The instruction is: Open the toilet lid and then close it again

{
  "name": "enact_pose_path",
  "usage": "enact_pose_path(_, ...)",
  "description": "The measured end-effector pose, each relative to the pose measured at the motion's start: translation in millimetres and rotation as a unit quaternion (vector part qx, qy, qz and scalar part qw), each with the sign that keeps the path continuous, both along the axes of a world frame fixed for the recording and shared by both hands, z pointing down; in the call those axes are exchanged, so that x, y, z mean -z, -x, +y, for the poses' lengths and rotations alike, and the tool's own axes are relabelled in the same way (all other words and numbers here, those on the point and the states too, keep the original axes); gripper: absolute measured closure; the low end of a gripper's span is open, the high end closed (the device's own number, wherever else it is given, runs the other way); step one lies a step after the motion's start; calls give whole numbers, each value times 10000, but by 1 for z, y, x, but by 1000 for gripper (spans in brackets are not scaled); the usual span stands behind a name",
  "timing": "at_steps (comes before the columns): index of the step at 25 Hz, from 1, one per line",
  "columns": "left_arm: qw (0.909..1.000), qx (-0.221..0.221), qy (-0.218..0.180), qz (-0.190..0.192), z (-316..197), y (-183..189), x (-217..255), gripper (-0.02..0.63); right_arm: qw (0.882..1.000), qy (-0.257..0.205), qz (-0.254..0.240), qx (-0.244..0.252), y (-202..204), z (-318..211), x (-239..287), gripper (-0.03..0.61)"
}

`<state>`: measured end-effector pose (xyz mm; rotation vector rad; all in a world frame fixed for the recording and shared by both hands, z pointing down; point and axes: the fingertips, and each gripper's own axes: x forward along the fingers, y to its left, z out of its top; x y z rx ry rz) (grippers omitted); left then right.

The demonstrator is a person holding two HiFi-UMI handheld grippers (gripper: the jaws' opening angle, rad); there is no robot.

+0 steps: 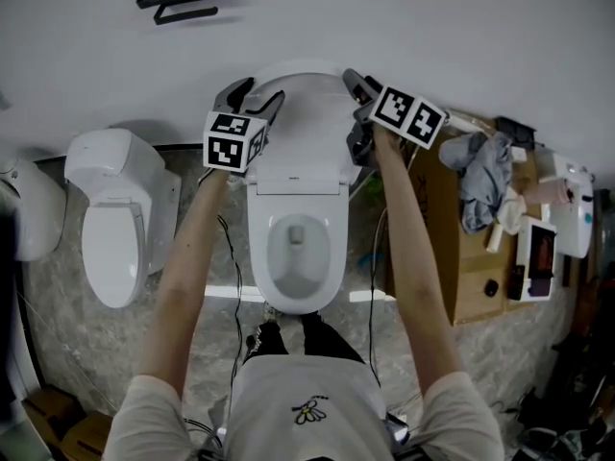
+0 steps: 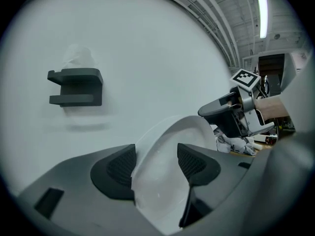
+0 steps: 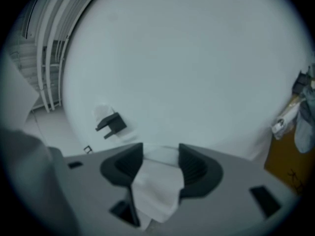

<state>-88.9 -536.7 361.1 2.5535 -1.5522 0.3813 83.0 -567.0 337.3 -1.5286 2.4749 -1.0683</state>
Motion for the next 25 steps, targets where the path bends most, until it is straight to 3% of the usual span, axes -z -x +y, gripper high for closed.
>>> enact_pose_path(17, 9996, -22, 275, -25, -17, 1, -3, 324, 9999, 158, 8, 20, 2, -19, -2, 341)
enact_pose_path(21, 9989, -55, 455, 28, -9, 0, 6, 324, 9989, 264, 377, 54, -1, -14, 1, 341)
enact_pose_path(25, 9999, 72, 81, 75, 5, 0, 38, 324, 9957, -132, 900, -165, -6, -1, 25, 341)
